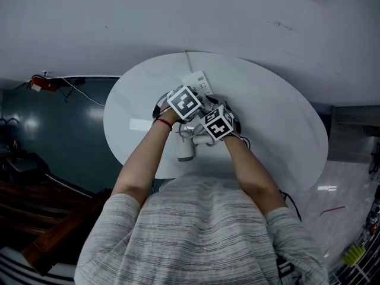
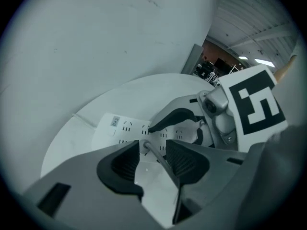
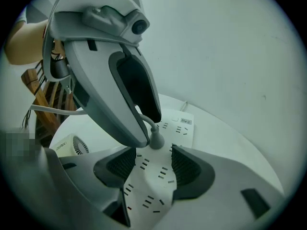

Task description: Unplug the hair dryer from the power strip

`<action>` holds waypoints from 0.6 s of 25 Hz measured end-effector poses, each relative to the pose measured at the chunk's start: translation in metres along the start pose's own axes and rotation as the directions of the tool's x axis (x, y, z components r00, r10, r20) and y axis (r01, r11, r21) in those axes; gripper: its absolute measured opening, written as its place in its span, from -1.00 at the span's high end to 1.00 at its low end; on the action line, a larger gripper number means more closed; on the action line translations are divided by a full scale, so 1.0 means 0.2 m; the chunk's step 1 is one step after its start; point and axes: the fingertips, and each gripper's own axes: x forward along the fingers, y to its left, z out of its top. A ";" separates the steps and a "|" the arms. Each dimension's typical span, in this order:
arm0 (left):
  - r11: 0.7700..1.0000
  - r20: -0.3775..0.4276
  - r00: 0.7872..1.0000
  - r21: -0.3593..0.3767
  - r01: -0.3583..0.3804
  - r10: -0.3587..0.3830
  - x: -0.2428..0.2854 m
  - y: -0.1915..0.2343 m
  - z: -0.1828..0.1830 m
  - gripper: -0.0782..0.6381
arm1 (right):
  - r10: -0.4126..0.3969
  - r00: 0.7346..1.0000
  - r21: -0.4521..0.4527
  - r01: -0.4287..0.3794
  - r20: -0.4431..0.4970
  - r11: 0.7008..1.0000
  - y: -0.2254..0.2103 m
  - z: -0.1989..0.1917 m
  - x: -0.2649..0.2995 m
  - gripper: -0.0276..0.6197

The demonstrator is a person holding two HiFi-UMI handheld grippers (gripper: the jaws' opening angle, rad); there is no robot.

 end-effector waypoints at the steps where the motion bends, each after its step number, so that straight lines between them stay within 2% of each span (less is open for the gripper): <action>1: 1.000 -0.033 0.999 -0.012 0.000 0.000 0.02 0.00 -0.02 0.29 | 0.000 1.000 0.001 0.000 0.000 1.000 0.00 0.00 0.00 0.16; 3: 0.999 -0.060 0.998 -0.034 -0.018 0.016 0.06 0.01 -0.06 0.39 | 0.001 1.000 0.004 -0.001 0.001 1.000 0.00 0.00 0.00 0.16; 7: 0.996 0.000 0.997 -0.019 -0.082 0.082 0.08 0.07 -0.05 0.62 | 0.000 1.000 0.008 0.000 0.000 1.000 0.00 0.00 0.01 0.16; 11: 0.993 0.000 0.993 0.023 -0.117 0.117 0.08 0.07 -0.05 0.64 | -0.010 1.000 0.008 0.010 -0.006 1.000 0.00 0.00 0.01 0.16; 15: 0.992 0.045 0.991 -0.011 -0.126 0.127 0.07 0.07 -0.06 0.65 | -0.012 1.000 0.014 0.012 -0.011 1.000 0.00 0.01 0.01 0.16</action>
